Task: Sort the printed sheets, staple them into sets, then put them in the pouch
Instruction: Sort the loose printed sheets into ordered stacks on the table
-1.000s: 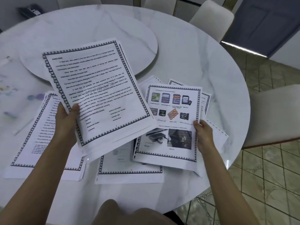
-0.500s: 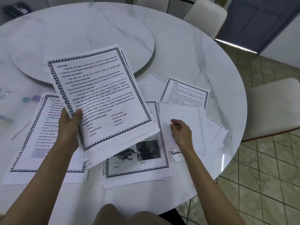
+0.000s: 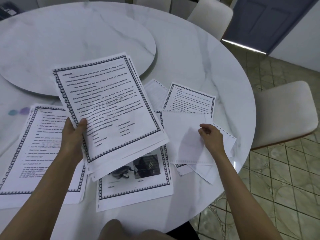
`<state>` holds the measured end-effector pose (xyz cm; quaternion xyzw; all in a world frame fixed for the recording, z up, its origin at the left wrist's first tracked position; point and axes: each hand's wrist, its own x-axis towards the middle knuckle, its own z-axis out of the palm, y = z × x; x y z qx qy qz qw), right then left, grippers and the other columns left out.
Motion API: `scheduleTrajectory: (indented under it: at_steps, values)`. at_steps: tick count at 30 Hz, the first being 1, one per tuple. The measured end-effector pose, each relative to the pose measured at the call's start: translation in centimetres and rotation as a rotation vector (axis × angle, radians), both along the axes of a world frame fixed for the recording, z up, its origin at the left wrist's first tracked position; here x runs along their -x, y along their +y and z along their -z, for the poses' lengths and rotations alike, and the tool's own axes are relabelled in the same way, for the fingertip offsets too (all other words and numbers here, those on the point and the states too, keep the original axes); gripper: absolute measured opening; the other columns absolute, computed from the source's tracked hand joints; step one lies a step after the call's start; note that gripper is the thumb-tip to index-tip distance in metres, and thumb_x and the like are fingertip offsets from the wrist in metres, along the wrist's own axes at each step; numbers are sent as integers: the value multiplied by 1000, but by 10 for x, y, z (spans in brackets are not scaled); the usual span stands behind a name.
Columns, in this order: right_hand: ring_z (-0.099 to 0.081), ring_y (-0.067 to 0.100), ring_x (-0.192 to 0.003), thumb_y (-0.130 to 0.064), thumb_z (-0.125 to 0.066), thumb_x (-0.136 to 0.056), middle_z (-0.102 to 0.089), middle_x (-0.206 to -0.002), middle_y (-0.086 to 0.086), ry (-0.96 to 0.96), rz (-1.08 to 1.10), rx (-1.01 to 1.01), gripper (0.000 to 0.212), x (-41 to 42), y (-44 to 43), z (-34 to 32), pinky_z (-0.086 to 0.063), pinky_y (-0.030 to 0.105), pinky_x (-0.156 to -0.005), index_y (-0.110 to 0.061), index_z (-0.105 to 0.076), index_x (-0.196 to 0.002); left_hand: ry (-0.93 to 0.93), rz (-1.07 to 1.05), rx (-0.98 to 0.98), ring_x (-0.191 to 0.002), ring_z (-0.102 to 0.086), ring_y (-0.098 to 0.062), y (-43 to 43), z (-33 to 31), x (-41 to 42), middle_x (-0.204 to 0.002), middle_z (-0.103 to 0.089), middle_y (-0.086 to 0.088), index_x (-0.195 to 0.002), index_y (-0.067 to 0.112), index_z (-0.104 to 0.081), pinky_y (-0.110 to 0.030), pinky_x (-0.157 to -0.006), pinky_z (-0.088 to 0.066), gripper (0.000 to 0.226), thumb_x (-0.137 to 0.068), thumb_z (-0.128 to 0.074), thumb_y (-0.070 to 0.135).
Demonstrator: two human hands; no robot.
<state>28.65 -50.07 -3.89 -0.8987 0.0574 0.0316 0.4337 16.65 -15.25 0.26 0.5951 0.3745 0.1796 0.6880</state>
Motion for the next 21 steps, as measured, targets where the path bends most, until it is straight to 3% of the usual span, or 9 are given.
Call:
scheduleTrajectory:
  at_steps: [4, 9, 12, 17, 21]
  values:
    - [-56, 22, -100, -7, -61, -87, -58, -116, 17, -25, -139, 92, 30, -26, 7, -1, -33, 12, -83, -2, -59, -116, 2, -24, -6, -106, -55, -19, -7, -1, -6, -117, -56, 0, -133, 16, -43, -36, -94, -44, 35, -98, -43, 17]
    - [-44, 28, -122, -15, -63, -85, -47, -129, 15, -14, -362, 323, 45, -63, 17, 4, -30, 28, -97, -5, -51, -127, 15, -91, -26, -111, -55, -23, -21, 1, -9, -127, -55, -5, -133, 14, -44, -40, -97, -44, 35, -97, -44, 17]
    - [-40, 29, -125, -18, -65, -84, -45, -132, 14, -9, -476, 411, 52, -78, 19, 7, -32, 36, -99, -5, -46, -131, 17, -134, -21, -109, -54, -23, -33, 3, -11, -125, -55, -6, -133, 13, -43, -38, -96, -43, 36, -97, -43, 15]
    - [-39, 28, -124, -27, -65, -84, -43, -133, 12, -27, -622, 573, 57, -95, 17, 12, -31, 35, -98, -9, -43, -133, 26, -178, -23, -108, -55, -24, -52, 7, -13, -121, -55, -5, -133, 13, -43, -39, -95, -43, 36, -97, -44, 16]
    - [-40, 27, -121, -30, -67, -81, -46, -127, 11, -32, -665, 586, 54, -106, 15, 11, -29, 35, -97, -13, -49, -128, 30, -218, -39, -107, -55, -23, -64, 8, -15, -123, -55, -6, -133, 12, -43, -38, -93, -43, 36, -98, -44, 16]
